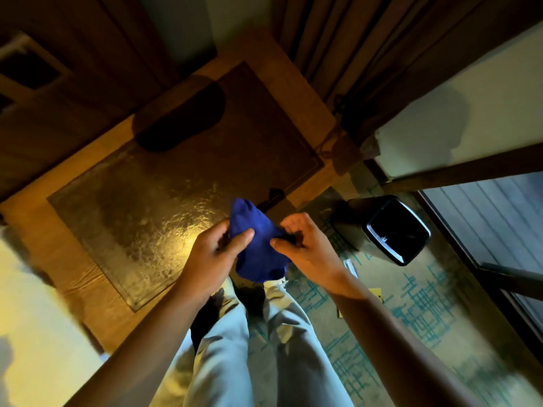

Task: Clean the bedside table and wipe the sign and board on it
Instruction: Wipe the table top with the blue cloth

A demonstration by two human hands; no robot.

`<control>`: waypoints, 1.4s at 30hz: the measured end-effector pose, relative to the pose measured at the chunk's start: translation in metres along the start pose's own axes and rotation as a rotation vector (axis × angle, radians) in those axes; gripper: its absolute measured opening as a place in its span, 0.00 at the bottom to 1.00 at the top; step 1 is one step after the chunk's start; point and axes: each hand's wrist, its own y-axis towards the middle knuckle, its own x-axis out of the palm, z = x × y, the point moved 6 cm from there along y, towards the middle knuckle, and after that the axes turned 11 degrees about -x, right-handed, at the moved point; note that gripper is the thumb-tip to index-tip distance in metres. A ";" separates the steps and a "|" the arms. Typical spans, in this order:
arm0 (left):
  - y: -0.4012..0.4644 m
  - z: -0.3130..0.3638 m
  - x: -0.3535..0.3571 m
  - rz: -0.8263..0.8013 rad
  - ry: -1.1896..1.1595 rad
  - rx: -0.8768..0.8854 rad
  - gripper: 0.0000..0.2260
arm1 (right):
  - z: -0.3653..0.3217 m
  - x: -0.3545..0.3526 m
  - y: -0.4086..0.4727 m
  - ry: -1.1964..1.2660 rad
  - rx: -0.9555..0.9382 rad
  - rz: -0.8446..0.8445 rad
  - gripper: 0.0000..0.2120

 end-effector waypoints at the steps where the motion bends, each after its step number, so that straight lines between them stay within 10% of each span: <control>1: -0.008 0.006 0.002 -0.002 0.038 0.045 0.04 | -0.002 0.001 0.002 -0.017 0.018 -0.038 0.21; 5: -0.034 0.018 0.001 -0.056 0.059 0.096 0.07 | -0.018 0.009 0.004 0.086 0.070 -0.224 0.27; 10: -0.052 0.026 -0.017 -0.078 0.042 0.125 0.10 | -0.043 0.012 0.000 0.284 0.090 -0.415 0.09; 14: -0.058 0.033 -0.028 0.008 0.046 0.147 0.11 | -0.062 0.013 -0.004 0.369 0.055 -0.396 0.18; 26: -0.053 0.018 -0.020 0.066 0.040 0.036 0.09 | -0.076 -0.005 -0.009 0.319 -0.077 -0.304 0.04; 34: 0.019 0.036 0.019 0.188 0.645 0.211 0.18 | -0.026 -0.085 -0.021 0.301 0.035 0.259 0.08; 42: 0.126 0.050 0.121 -0.076 1.512 0.490 0.29 | 0.047 -0.143 -0.090 0.156 0.222 0.667 0.09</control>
